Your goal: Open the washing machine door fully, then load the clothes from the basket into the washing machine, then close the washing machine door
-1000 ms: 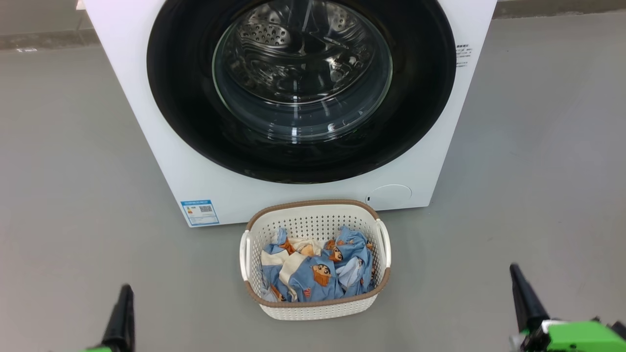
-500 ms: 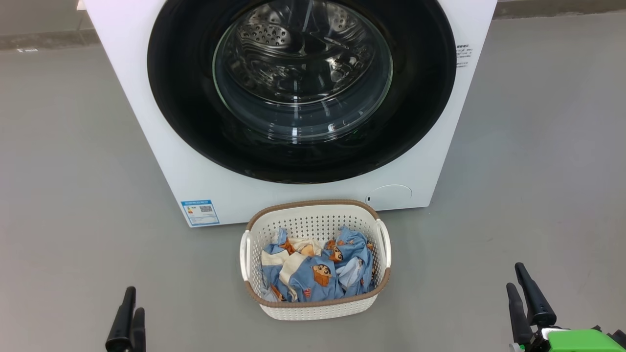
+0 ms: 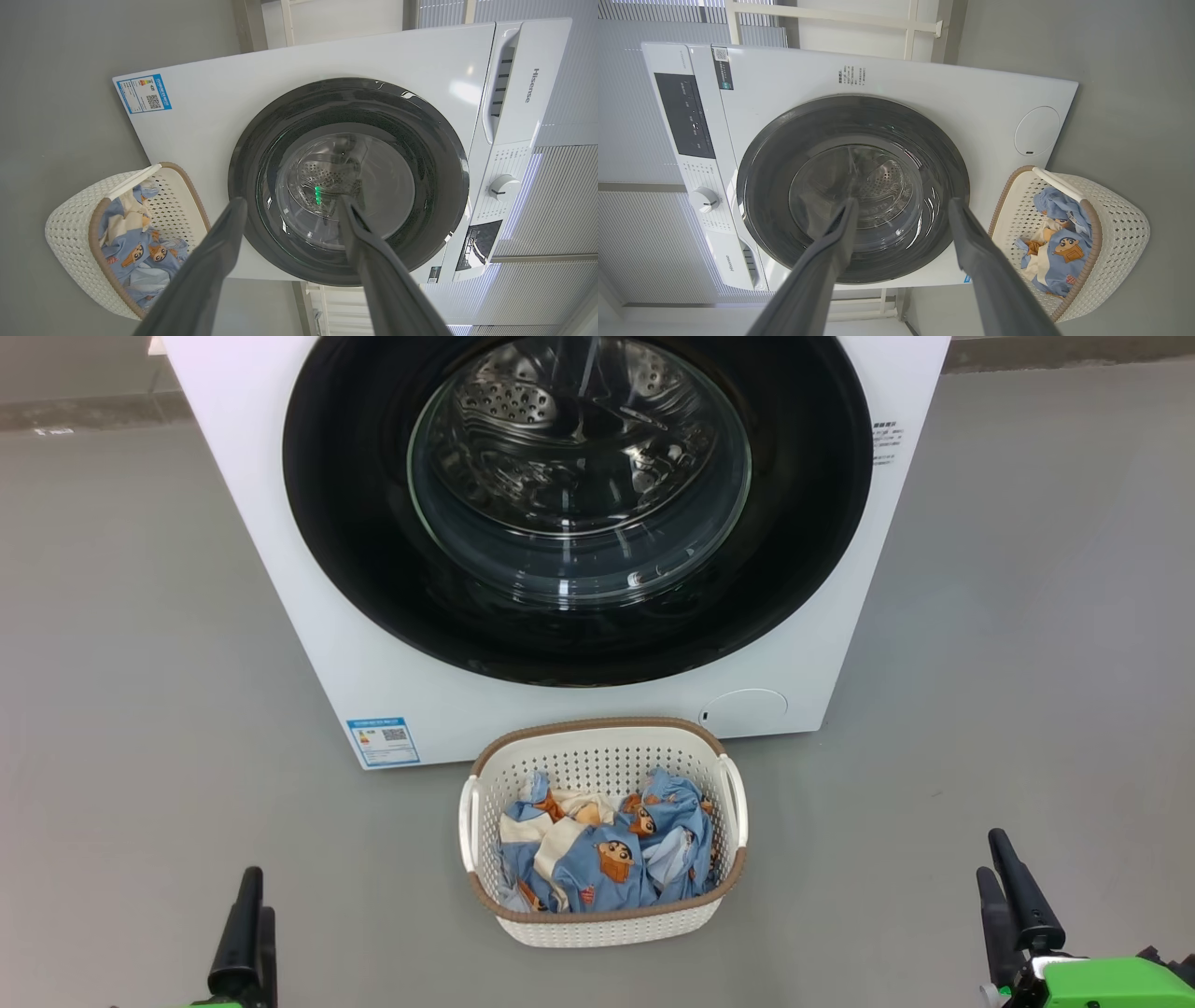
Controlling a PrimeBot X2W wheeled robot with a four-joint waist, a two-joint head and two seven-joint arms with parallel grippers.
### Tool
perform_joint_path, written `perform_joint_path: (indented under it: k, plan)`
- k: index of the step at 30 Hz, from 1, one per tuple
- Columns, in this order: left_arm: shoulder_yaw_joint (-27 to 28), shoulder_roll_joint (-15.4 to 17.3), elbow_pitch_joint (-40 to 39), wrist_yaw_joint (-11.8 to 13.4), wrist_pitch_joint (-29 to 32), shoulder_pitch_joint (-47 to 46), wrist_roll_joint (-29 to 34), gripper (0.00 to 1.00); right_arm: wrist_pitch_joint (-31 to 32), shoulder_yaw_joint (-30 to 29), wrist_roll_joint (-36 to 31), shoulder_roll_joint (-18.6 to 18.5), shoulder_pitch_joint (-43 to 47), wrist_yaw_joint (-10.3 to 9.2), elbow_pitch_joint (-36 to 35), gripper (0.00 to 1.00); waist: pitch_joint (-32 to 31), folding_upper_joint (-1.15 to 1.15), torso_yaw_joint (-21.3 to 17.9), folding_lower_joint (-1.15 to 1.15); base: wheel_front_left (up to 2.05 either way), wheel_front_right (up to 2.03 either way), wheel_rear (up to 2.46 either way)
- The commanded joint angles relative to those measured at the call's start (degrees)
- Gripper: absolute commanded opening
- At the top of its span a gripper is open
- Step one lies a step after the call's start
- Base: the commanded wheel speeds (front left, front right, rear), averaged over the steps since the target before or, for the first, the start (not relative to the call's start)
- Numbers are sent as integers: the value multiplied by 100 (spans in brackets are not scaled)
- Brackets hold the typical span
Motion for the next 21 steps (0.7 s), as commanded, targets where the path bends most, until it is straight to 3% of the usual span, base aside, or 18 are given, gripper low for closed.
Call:
perform_joint_path:
  k: [1,10,21]
  plan:
    - [8,127,-183,-17,-74,-249,141,100,-55,55,-104,-92,-186,-1,-172,100,1,0,2,-1,0,0,0]
    - [-15,155,-259,-22,-240,-293,871,100,-293,220,-762,-245,-262,-2,-136,100,7,0,14,-1,0,0,0]
    - [-17,139,-388,-28,-444,-306,2208,100,-518,365,-2292,-327,-391,-3,-37,100,11,0,16,-1,0,0,0]
